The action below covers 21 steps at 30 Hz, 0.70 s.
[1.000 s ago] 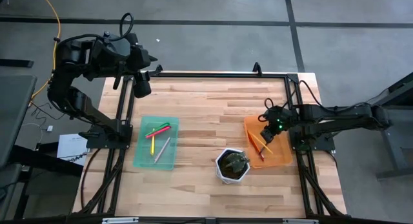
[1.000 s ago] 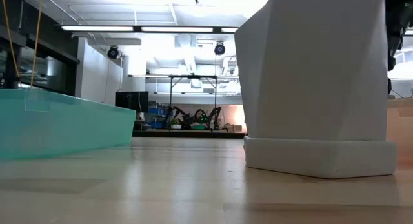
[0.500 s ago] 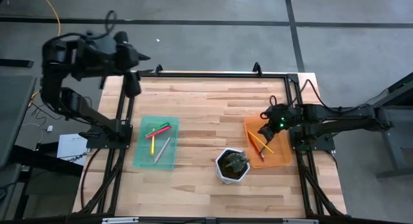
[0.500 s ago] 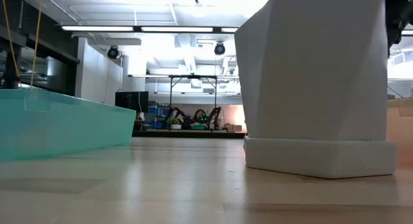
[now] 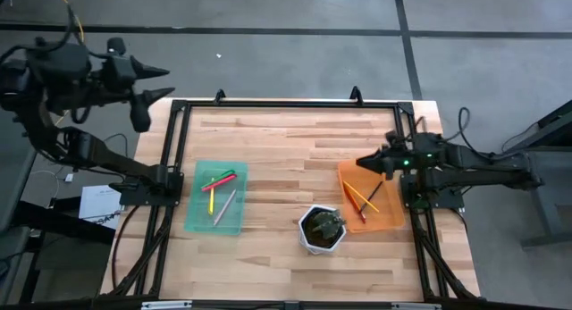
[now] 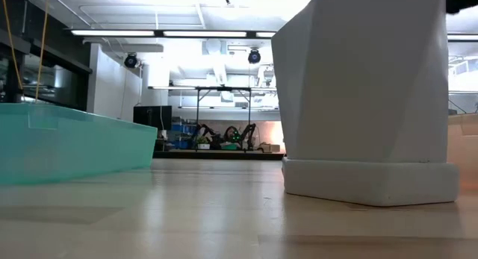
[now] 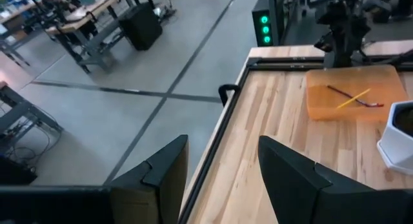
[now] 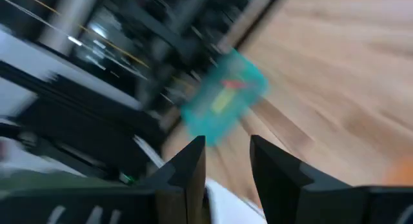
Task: Sort pens & pencils
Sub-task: Return to Home Position
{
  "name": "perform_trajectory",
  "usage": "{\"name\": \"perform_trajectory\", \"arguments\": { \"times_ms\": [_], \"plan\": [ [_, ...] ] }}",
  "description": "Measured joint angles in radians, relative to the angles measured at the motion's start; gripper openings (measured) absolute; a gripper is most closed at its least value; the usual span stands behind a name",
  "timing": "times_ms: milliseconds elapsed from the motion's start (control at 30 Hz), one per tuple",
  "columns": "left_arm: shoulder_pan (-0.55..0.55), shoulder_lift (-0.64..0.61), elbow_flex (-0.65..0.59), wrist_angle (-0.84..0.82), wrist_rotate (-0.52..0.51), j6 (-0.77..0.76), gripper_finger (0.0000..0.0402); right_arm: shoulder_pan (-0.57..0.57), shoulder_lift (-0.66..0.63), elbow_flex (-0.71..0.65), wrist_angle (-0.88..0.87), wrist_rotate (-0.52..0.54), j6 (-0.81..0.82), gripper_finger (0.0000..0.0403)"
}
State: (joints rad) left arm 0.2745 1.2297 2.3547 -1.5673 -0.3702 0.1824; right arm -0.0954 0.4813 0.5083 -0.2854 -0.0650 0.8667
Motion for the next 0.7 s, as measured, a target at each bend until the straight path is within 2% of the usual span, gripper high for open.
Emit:
{"name": "perform_trajectory", "arguments": {
  "times_ms": [200,500,700],
  "plan": [
    [0.000,-0.051,0.000,0.002,-0.004,0.000,0.0175,0.000,-0.057,0.000,0.206,0.024,-0.009,0.0113],
    [0.000,-0.096,0.000,0.036,-0.004,0.004,0.0175,0.000,-0.050,0.001,0.569,0.046,-0.076,0.0113],
    [0.000,-0.096,0.000,0.117,0.049,0.047,0.0175,0.000,-0.049,0.001,0.735,0.065,-0.098,0.0113]
  ]
}}
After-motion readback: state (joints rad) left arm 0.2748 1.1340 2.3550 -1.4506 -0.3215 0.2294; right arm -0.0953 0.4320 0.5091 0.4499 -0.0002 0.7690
